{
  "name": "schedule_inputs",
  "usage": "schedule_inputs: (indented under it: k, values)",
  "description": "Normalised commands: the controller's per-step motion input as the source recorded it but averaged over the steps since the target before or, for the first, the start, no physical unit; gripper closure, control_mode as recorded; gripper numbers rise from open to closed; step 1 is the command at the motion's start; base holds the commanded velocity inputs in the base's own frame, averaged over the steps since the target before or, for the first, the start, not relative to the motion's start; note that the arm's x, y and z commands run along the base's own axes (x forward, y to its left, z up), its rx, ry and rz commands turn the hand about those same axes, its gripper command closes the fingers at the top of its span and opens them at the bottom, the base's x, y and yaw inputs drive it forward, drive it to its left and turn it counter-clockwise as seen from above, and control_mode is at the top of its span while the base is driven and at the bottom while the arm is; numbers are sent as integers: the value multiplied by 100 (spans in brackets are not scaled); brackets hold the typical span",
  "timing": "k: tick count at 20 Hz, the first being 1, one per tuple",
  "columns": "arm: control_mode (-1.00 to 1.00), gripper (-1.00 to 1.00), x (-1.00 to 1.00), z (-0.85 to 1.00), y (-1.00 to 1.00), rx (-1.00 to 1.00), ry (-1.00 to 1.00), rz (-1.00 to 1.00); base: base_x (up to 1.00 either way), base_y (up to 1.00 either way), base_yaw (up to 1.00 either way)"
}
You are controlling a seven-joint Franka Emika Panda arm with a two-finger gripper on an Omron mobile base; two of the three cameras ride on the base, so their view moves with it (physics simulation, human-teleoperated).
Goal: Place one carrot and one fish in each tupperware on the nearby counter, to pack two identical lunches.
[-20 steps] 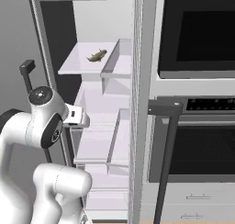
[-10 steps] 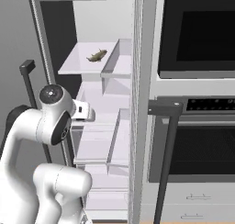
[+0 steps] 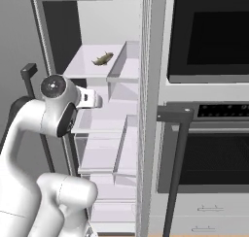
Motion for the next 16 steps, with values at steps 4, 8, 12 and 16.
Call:
schedule_inputs:
  k: [4,8,12,16]
  values:
    - [-100,-100,48,58,1,3,-12,-3,0,0,0]
    - [-100,-100,55,44,0,2,-14,-3,0,0,0]
    - [-100,-100,57,36,4,7,-9,-8,0,0,0]
    - [-100,-100,38,27,1,12,-5,-14,0,0,0]
